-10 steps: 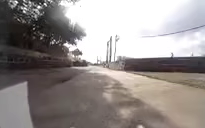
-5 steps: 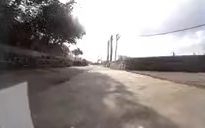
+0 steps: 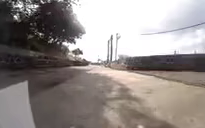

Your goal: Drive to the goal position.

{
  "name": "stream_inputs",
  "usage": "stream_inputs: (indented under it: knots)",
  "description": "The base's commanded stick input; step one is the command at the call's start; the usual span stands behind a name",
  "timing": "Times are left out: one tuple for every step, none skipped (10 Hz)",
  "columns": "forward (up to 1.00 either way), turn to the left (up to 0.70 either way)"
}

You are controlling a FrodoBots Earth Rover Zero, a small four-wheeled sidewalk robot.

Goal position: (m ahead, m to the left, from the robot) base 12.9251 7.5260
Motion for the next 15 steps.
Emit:
stream_inputs:
  knots:
    - [1.0, 0.0]
    - [1.0, 0.0]
    - [1.0, 0.0]
    - [1.0, 0.0]
    - [1.0, 0.0]
    - [1.0, 0.0]
    - [1.0, 0.0]
    - [1.0, 0.0]
    - [1.0, 0.0]
    - [1.0, 0.0]
    - [1.0, 0.0]
    - [1.0, 0.0]
    - [1.0, 0.0]
    - [1.0, 0.0]
    - [1.0, 0.0]
